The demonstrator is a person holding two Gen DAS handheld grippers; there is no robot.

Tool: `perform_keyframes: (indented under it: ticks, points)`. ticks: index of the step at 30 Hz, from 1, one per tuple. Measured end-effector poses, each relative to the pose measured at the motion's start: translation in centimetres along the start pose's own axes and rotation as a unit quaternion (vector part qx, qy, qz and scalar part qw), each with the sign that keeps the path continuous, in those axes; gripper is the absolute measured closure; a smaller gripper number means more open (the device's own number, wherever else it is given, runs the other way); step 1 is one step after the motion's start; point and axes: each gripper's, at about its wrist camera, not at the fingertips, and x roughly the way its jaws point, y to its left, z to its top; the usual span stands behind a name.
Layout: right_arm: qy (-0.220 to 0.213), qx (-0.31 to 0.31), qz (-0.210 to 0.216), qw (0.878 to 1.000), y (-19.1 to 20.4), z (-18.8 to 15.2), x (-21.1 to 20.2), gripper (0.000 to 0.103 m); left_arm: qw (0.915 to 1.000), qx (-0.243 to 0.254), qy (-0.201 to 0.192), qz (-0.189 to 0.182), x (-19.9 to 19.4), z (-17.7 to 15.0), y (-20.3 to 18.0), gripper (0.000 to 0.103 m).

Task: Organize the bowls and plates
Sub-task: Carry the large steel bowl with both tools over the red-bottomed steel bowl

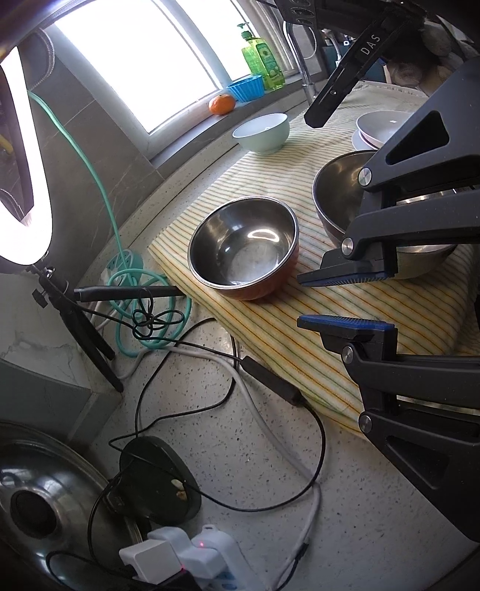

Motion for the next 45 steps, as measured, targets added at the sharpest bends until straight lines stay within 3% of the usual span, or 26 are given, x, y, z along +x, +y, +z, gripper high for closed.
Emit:
perform_keyframes:
  ticks: [15, 30, 45]
  points:
    - [0.017, 0.025, 0.027, 0.999, -0.1, 4.1, 4.0, 0.084, 0.9994, -0.024, -0.007, -0.023, 2.1, 1.9, -0.4, 0.091]
    - [0.048, 0.02, 0.021, 0.998, -0.4, 5.2, 7.9, 0.084, 0.9979, -0.058, 0.001, -0.029, 4.3, 3.2, 0.4, 0.091]
    - [0.071, 0.01, 0.018, 0.997, -0.2, 5.8, 10.5, 0.084, 0.9988, -0.044, 0.006, -0.02, 5.8, 3.3, -0.2, 0.091]
